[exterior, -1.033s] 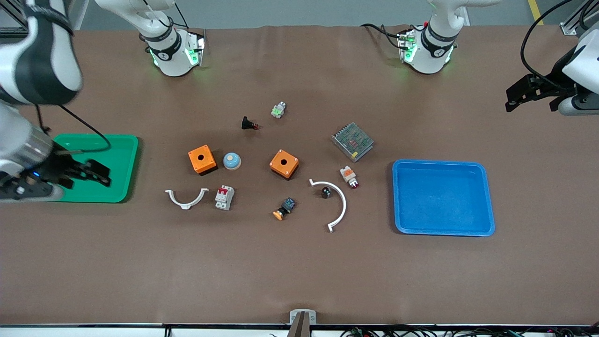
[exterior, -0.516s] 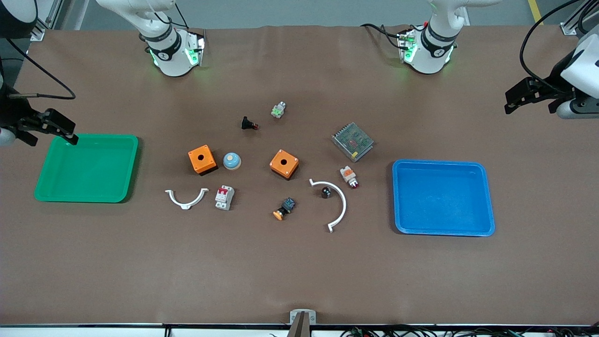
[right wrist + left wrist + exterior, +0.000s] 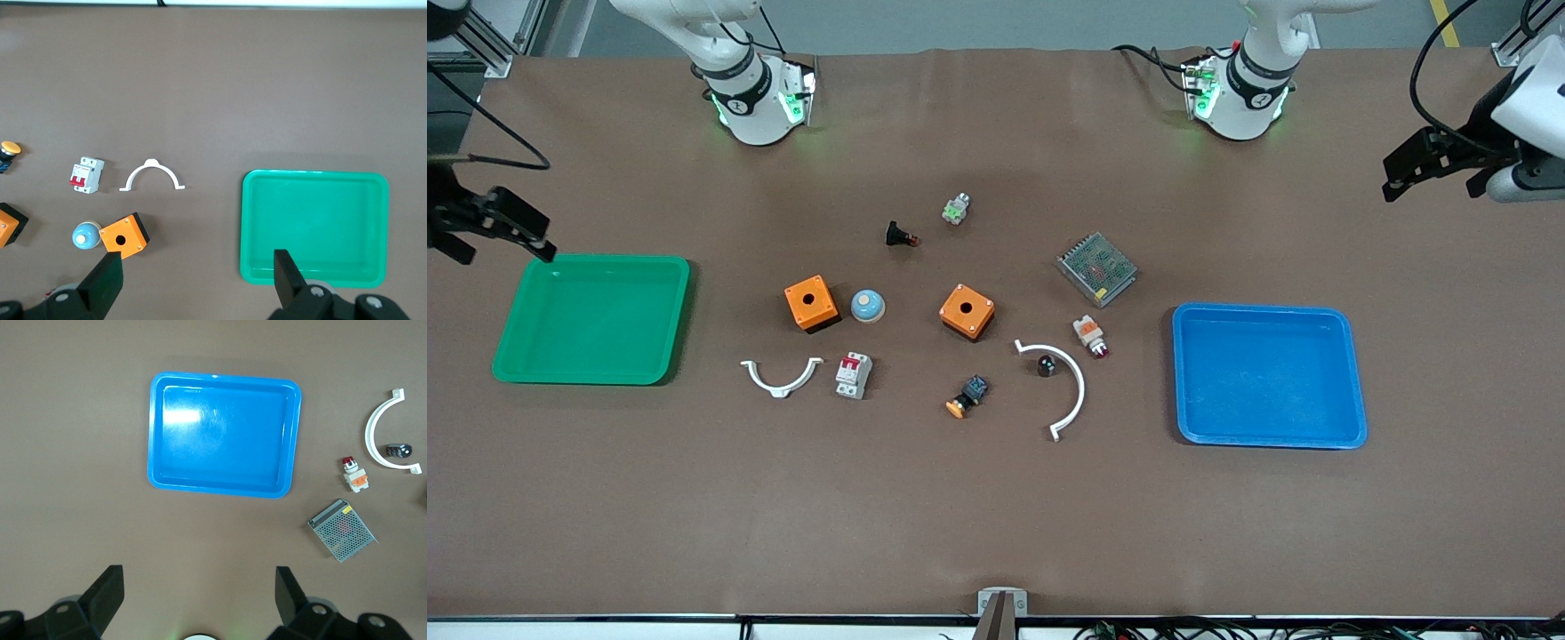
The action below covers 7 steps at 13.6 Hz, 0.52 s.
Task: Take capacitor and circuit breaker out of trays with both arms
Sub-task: 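Set the breaker beside the other white arc and retract the right gripper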
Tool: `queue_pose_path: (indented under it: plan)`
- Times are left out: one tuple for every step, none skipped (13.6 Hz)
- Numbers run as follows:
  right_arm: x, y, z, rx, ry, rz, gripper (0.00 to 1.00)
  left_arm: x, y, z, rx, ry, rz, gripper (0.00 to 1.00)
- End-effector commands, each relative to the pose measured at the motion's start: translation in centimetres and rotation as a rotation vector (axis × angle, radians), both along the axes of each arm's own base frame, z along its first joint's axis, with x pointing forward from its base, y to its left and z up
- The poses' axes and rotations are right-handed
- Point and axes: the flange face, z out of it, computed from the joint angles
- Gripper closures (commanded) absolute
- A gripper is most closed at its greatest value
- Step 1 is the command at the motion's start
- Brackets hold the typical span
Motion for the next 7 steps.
queue_pose_path:
  plan:
    - [-0.2, -1.1, 0.8, -0.024, -0.002, 0.107, 0.0, -0.6, 0.0, 0.5, -0.011, -0.014, 0.008, 0.0]
    - [-0.1, -1.9, 0.5, -0.02, 0.002, 0.097, 0.0, -0.4, 0.1, 0.7, -0.012, -0.017, 0.005, 0.0]
    - [-0.1, -2.4, 0.3, -0.01, 0.002, 0.089, 0.0, -0.2, 0.2, 0.6, -0.012, -0.015, 0.002, 0.0]
    - [-0.1, -2.2, 0.4, -0.01, 0.0, 0.092, 0.0, 0.1, 0.2, 0.6, -0.013, -0.017, 0.0, 0.0]
    - [-0.1, -2.2, 0.3, -0.009, 0.006, 0.089, 0.0, 0.2, 0.2, 0.8, -0.012, -0.021, 0.0, 0.0]
    - [-0.2, -2.0, 0.3, -0.007, 0.013, 0.088, 0.0, 0.4, 0.3, 0.8, -0.013, -0.021, 0.0, 0.0]
    - [-0.2, -2.1, 0.1, -0.006, 0.022, 0.085, 0.0, 0.4, 0.3, 0.6, -0.013, -0.017, -0.003, 0.0]
